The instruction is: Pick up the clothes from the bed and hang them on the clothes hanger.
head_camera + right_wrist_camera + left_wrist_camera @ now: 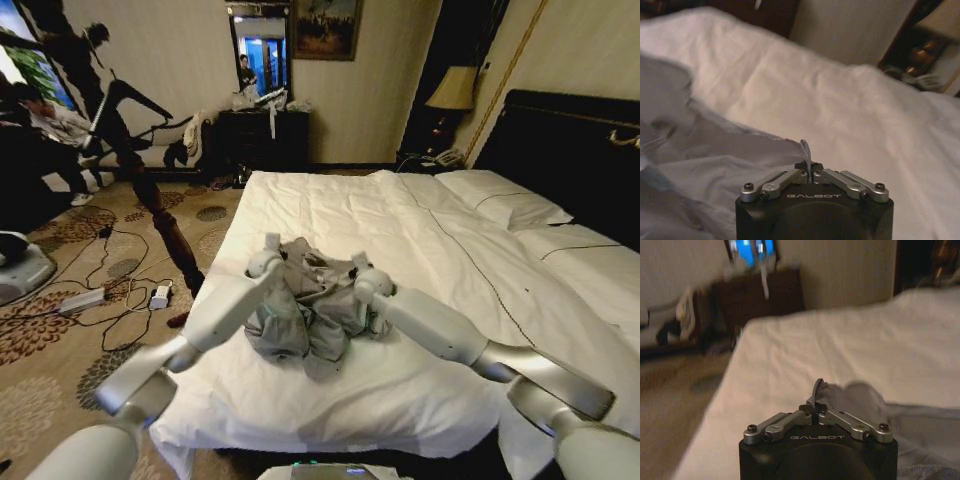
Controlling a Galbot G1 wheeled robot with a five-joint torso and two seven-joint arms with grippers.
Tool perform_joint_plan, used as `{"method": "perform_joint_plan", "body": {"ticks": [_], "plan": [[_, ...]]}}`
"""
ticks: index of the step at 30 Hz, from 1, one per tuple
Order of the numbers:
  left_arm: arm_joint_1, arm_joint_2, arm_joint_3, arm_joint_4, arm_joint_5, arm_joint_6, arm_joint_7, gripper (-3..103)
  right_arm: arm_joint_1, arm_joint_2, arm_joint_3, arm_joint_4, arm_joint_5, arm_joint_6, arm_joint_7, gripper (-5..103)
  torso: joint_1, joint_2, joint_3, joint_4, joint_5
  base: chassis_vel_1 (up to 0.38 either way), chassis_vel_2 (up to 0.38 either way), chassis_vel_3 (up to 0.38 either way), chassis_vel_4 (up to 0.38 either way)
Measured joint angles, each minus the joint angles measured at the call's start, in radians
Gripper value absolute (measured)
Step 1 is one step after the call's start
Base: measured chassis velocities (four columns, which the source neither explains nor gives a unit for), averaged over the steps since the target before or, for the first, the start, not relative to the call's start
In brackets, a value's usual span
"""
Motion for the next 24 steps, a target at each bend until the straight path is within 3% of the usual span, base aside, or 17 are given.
{"method": "perform_joint_plan", "body": {"ticks": [7,10,12,15,19,22,24], "plan": [[-0.094,0.100,-0.032,-0.112,-0.021,-0.032,0.077,0,0.024,-0.085,0.157,0.141,0.063,0.023,0.002,0,0.000,0.000,0.000,-0.0002,-0.0001,0.000,0.000,0.000,0.000],[-0.138,0.122,-0.041,-0.143,-0.083,-0.037,0.080,0,0.051,-0.103,0.198,0.169,0.092,0.032,0.002,0,0.000,0.000,0.000,0.0002,-0.0002,0.000,0.000,0.000,0.000],[-0.210,0.138,-0.045,-0.171,-0.175,-0.043,0.079,0,0.085,-0.112,0.243,0.185,0.122,0.043,0.002,0,0.000,0.000,0.000,-0.0002,0.0000,0.000,0.000,0.000,0.000],[-0.267,0.143,-0.033,-0.175,-0.218,-0.046,0.078,0,0.110,-0.113,0.260,0.187,0.142,0.048,0.001,0,0.000,0.000,0.000,-0.0004,0.0005,0.000,0.000,0.000,0.000],[-0.487,0.127,0.057,-0.093,-0.310,-0.047,0.093,0,0.295,-0.093,0.228,0.088,0.184,0.082,-0.038,0,0.000,0.000,0.000,-0.0003,0.0002,0.000,0.000,0.000,0.000],[-0.562,0.114,0.082,-0.047,-0.335,-0.048,0.096,0,0.375,-0.079,0.208,0.040,0.205,0.089,-0.045,0,0.000,0.000,0.000,-0.0002,0.0004,0.000,0.000,0.000,0.000],[-0.675,0.107,0.113,0.010,-0.358,-0.053,0.113,0,0.498,-0.066,0.181,-0.031,0.232,0.103,-0.064,0,0.000,0.000,0.000,0.0000,-0.0005,0.000,0.000,0.000,0.000]]}}
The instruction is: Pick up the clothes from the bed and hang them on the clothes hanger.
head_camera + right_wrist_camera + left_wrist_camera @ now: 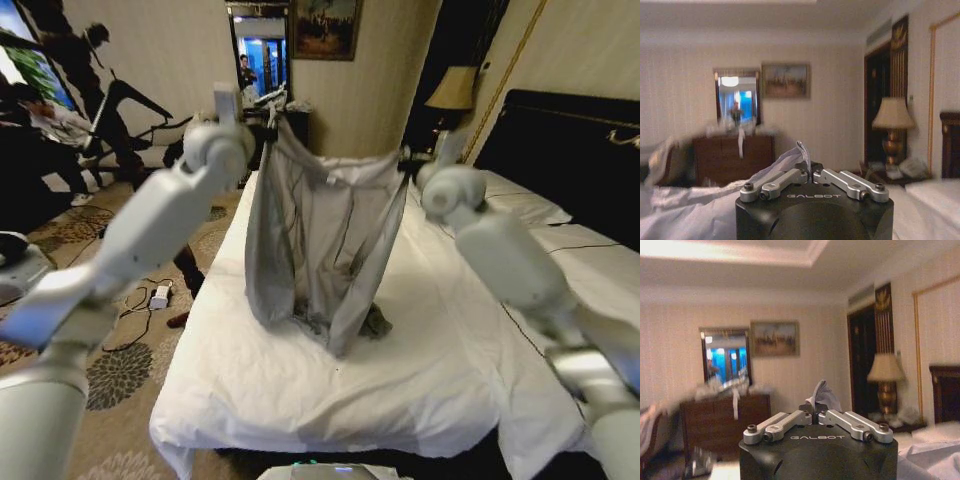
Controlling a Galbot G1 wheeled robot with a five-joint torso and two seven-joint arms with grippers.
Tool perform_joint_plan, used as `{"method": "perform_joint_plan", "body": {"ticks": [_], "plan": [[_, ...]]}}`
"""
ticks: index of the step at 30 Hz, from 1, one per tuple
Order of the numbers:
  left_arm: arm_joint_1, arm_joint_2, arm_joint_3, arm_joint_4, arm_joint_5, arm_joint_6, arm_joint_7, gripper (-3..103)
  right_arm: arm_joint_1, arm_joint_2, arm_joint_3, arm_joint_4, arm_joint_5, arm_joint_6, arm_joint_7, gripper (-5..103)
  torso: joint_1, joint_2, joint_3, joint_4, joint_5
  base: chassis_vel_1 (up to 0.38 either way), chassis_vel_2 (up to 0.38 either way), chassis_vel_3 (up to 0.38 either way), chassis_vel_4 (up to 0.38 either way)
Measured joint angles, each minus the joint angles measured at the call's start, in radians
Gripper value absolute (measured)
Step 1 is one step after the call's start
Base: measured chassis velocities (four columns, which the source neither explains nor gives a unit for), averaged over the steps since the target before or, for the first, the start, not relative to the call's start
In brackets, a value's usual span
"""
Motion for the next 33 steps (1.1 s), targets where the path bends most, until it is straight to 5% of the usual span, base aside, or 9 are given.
{"method": "perform_joint_plan", "body": {"ticks": [8,11,15,16,19,24,33], "plan": [[-0.142,0.046,-0.002,-0.044,-0.120,0.024,-0.034,0,0.097,-0.054,0.028,0.053,0.117,-0.010,0.018,0,0.000,0.000,0.000,-0.0005,0.0009,0.000,0.000,0.000,0.000],[-0.137,0.145,-0.018,-0.167,-0.200,0.047,-0.095,0,0.049,-0.137,0.087,0.200,0.207,-0.029,0.067,0,0.000,0.000,0.000,-0.0005,0.0008,0.000,0.000,0.000,0.000],[-0.007,0.414,-0.107,-0.484,-0.336,0.068,-0.180,0,-0.165,-0.332,0.279,0.456,0.340,-0.038,0.105,0,-0.001,0.000,-0.001,0.0003,0.0003,0.000,0.000,0.000,0.000],[-0.007,0.414,-0.107,-0.484,-0.336,0.068,-0.180,0,-0.165,-0.332,0.279,0.456,0.340,-0.038,0.105,0,-0.001,0.000,-0.001,0.0003,0.0003,0.000,0.000,0.000,0.000],[0.180,0.561,-0.254,-0.668,-0.430,0.060,-0.264,0,-0.311,-0.435,0.411,0.621,0.416,-0.040,0.119,0,-0.001,0.000,-0.001,-0.0011,0.0004,0.000,0.000,0.000,0.000],[0.434,0.689,-0.434,-0.830,-0.424,0.056,-0.280,0,-0.354,-0.462,0.436,0.761,0.514,-0.037,0.188,0,-0.001,0.000,0.000,0.0006,-0.0004,0.000,0.000,0.000,0.000],[0.525,0.813,-0.538,-0.925,-0.483,0.048,-0.289,0,-0.365,-0.435,0.410,0.832,0.573,-0.025,0.208,0,-0.001,0.000,0.000,-0.0004,0.0009,0.000,0.000,0.000,0.000]]}}
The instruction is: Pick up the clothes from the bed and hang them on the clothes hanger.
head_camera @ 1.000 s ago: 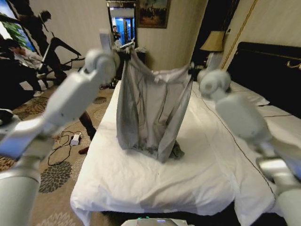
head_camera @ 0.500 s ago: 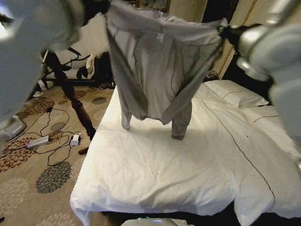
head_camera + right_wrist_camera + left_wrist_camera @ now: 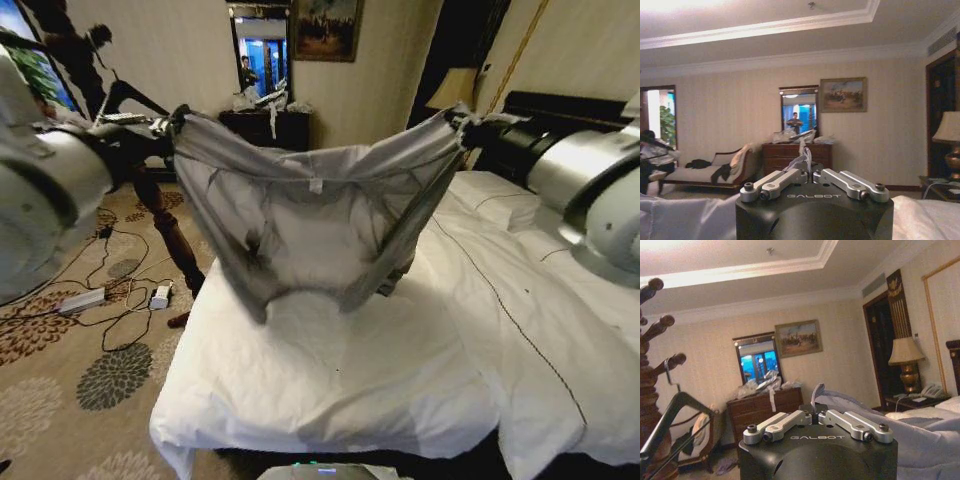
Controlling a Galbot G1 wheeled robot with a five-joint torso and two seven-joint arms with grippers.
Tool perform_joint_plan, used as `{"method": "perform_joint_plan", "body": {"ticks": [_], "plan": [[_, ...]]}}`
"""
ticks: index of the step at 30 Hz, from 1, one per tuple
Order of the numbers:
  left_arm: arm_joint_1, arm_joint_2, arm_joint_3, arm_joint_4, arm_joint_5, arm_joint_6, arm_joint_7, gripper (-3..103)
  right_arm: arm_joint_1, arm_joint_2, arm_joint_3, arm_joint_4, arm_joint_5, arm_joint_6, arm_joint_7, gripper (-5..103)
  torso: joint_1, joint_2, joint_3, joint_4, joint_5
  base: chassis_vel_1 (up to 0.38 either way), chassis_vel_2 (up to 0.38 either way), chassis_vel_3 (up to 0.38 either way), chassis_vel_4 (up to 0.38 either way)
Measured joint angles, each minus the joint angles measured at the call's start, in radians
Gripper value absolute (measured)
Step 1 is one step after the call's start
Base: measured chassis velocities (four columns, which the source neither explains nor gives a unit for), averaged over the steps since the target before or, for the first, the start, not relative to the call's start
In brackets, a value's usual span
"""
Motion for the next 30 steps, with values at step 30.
{"method": "perform_joint_plan", "body": {"ticks": [30], "plan": [[0.503,-0.399,0.080,0.365,0.560,-0.041,0.147,0,-0.297,0.391,-0.281,-0.387,-0.483,0.116,-0.170,0,0.000,0.000,0.000,-0.0001,-0.0004,0.000,0.000,0.000,0.000]]}}
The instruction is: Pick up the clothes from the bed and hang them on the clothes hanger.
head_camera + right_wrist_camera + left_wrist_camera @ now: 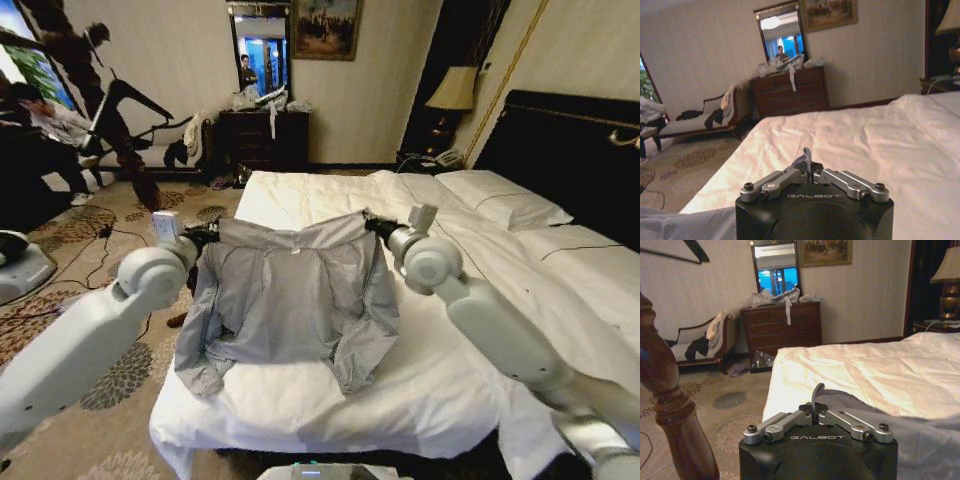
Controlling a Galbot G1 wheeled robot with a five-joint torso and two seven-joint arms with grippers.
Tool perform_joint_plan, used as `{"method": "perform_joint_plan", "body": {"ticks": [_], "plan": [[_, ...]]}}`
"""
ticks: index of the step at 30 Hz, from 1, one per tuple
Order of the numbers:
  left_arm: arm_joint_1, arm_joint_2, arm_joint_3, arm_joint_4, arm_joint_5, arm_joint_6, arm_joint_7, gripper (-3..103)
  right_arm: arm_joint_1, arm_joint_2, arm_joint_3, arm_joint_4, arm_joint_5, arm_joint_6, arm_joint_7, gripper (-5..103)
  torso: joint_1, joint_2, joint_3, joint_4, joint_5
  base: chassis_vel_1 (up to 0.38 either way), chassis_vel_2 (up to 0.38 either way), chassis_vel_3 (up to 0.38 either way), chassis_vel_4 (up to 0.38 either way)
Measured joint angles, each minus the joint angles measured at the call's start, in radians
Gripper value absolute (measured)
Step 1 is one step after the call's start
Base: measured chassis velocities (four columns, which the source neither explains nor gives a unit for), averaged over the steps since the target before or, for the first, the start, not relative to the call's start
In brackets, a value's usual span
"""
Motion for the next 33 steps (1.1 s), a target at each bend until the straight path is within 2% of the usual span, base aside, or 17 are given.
{"method": "perform_joint_plan", "body": {"ticks": [2,5,6,9,11,14,17,18,21,22,24,26,29,30,31,33], "plan": [[0.014,-0.004,-0.003,0.007,0.001,-0.002,0.011,0,-0.014,0.002,-0.005,0.003,-0.003,0.000,0.000,0,0.000,0.000,0.000,0.0001,0.0000,0.000,0.000,0.000,0.000],[0.032,-0.009,-0.006,0.017,0.006,-0.001,0.017,11,-0.027,0.011,-0.008,-0.002,-0.003,0.001,0.002,0,0.000,0.000,0.000,0.0001,0.0000,0.000,0.000,0.000,0.000],[0.032,-0.009,-0.006,0.017,0.006,-0.001,0.017,11,-0.027,0.011,-0.008,-0.002,-0.003,0.001,0.002,0,0.000,0.000,0.000,0.0001,0.0000,0.000,0.000,0.000,0.000],[0.064,-0.007,-0.023,0.022,0.021,0.005,0.031,26,-0.038,0.017,-0.013,-0.011,-0.004,0.001,0.005,0,0.000,0.000,0.000,0.0004,0.0000,0.000,0.000,0.000,0.000],[0.072,-0.004,-0.030,0.023,0.022,0.004,0.037,26,-0.040,0.017,-0.015,-0.011,-0.004,0.001,0.005,0,0.000,0.000,0.000,0.0004,0.0000,0.000,0.000,0.000,0.000],[0.102,0.014,-0.057,0.030,0.030,-0.003,0.066,43,-0.046,0.022,-0.026,-0.012,-0.005,0.001,0.010,0,0.000,0.000,0.000,0.0004,0.0001,0.000,0.000,0.000,0.000],[0.110,0.017,-0.066,0.039,0.038,-0.005,0.070,48,-0.046,0.026,-0.031,-0.016,-0.006,0.001,0.012,0,0.000,0.000,0.000,0.0005,-0.0001,0.000,0.000,0.000,0.000],[0.115,0.019,-0.075,0.043,0.044,-0.009,0.071,59,-0.046,0.028,-0.034,-0.020,-0.006,0.001,0.014,0,0.000,0.000,0.000,0.0004,-0.0001,0.000,0.000,0.000,0.000],[0.127,0.023,-0.088,0.034,0.045,-0.014,0.069,64,-0.046,0.029,-0.036,-0.021,-0.006,0.001,0.016,0,0.000,0.000,0.000,0.0003,-0.0001,0.000,0.000,0.000,0.000],[0.134,0.025,-0.094,0.025,0.045,-0.017,0.067,70,-0.046,0.029,-0.037,-0.021,-0.006,0.001,0.017,0,0.000,0.000,0.000,0.0001,-0.0001,0.000,0.000,0.000,0.000],[0.178,0.034,-0.142,-0.022,0.042,-0.028,0.055,81,-0.051,0.028,-0.039,-0.021,-0.009,0.001,0.017,0,0.000,0.000,0.000,0.0000,0.0001,0.000,0.000,0.000,0.000],[0.202,0.038,-0.168,-0.044,0.041,-0.031,0.046,81,-0.054,0.028,-0.039,-0.020,-0.011,0.001,0.017,0,0.000,0.000,0.000,0.0001,0.0000,0.000,0.000,0.000,0.000],[0.261,0.047,-0.259,-0.115,0.034,-0.044,0.011,96,-0.066,0.027,-0.038,-0.017,-0.021,0.002,0.017,0,0.000,0.000,0.000,0.0008,0.0001,0.000,0.000,0.000,0.000],[0.261,0.047,-0.259,-0.115,0.034,-0.044,0.011,96,-0.066,0.027,-0.038,-0.017,-0.021,0.002,0.017,0,0.000,0.000,0.000,0.0008,0.0001,0.000,0.000,0.000,0.000],[0.263,0.047,-0.270,-0.121,0.033,-0.057,0.012,98,-0.068,0.026,-0.037,-0.017,-0.022,0.002,0.017,0,0.000,0.000,0.000,0.0008,0.0000,0.000,0.000,0.000,0.000],[0.243,0.030,-0.291,-0.109,0.049,-0.157,0.038,100,-0.078,0.024,-0.031,-0.011,-0.028,0.003,0.018,0,0.000,0.000,0.000,0.0003,0.0003,0.000,0.000,0.000,0.000]]}}
